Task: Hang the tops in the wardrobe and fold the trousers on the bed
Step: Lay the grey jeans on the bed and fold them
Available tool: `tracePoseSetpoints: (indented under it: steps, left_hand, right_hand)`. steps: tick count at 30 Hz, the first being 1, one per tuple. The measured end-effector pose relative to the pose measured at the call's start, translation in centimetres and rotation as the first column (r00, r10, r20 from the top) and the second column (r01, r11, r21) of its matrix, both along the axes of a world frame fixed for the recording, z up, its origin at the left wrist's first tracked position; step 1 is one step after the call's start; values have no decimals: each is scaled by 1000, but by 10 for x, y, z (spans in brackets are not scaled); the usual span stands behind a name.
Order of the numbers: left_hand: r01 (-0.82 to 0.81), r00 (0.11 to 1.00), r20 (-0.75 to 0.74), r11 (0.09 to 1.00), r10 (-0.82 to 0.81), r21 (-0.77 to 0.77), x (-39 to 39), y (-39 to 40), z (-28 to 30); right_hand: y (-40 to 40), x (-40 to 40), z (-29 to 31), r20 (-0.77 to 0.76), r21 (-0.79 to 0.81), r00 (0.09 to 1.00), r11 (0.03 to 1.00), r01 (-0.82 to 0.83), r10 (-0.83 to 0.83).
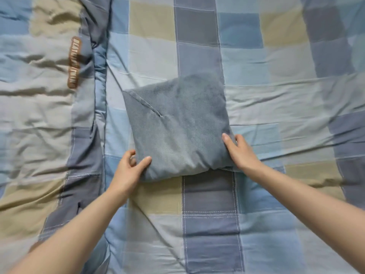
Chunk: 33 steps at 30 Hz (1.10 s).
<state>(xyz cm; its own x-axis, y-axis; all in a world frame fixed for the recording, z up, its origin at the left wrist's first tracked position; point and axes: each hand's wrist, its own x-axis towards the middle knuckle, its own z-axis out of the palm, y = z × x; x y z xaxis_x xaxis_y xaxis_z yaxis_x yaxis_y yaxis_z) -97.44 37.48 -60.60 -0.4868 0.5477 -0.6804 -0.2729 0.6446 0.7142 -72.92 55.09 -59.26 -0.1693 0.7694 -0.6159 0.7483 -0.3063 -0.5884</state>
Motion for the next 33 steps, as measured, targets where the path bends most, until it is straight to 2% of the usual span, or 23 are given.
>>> tracePoseSetpoints:
  steps: [2, 4, 6, 7, 9, 11, 13, 15, 17, 19, 21, 23, 26, 33]
  left_hand:
    - [91, 986, -149, 993, -79, 71, -2, 3, 4]
    - [209, 921, -355, 973, -162, 99, -5, 17, 9]
    - [228, 865, -486, 961, -126, 155, -4, 29, 13]
    - [219, 859, -501, 961, -108, 168, -2, 32, 10]
    - [211, 866, -481, 972, -137, 102, 8, 30, 0]
    - [164, 894, -420, 986, -156, -19, 16, 20, -10]
    - [59, 928, -363, 994, -87, -88, 18, 15, -12]
    - [-5, 934, -354, 993, -38, -120, 15, 21, -8]
    - [-15, 926, -374, 990, -39, -142, 2, 30, -10]
    - [-27, 925, -378, 987, -36, -158, -10, 43, -10]
    - [-63, 953, -303, 986, 13, -155, -16, 56, -9]
    - [-93, 983, -171, 986, 69, -141, -15, 64, -8]
    - [-184, 982, -64, 978, 179, -101, -6, 69, 0]
    - [-252, 957, -152, 968, 249, -2, 38, 53, 62]
  right_hand:
    - [-3, 1, 4, 2, 133, 999, 990, -42, 42]
    - [-1, 0, 11, -49, 298, 996, 953, -54, 72]
    - [1, 0, 12, -83, 439, 995, 898, -21, 64]
    - [0, 2, 7, -76, 455, 997, 891, 5, 34]
    - [-6, 8, -10, 5, 421, 999, 906, 44, -51]
    - [-11, 16, -22, 92, 338, 972, 925, 173, -216]
    - [-9, 23, -18, 115, 237, 924, 914, 330, -364]
    - [6, 23, -11, 74, 223, 912, 898, 379, -403]
    - [29, 8, -4, -11, 223, 925, 901, 373, -381]
    - [47, -16, 3, 0, 150, 972, 961, 234, -236]
    - [56, -37, 0, 32, 42, 991, 990, 131, -133]
    - [57, -45, -6, 65, -12, 991, 993, 120, -119]
    - [51, -43, -9, 136, 7, 981, 990, 141, -140]
    - [18, -10, 47, 143, 194, 963, 961, 198, -227]
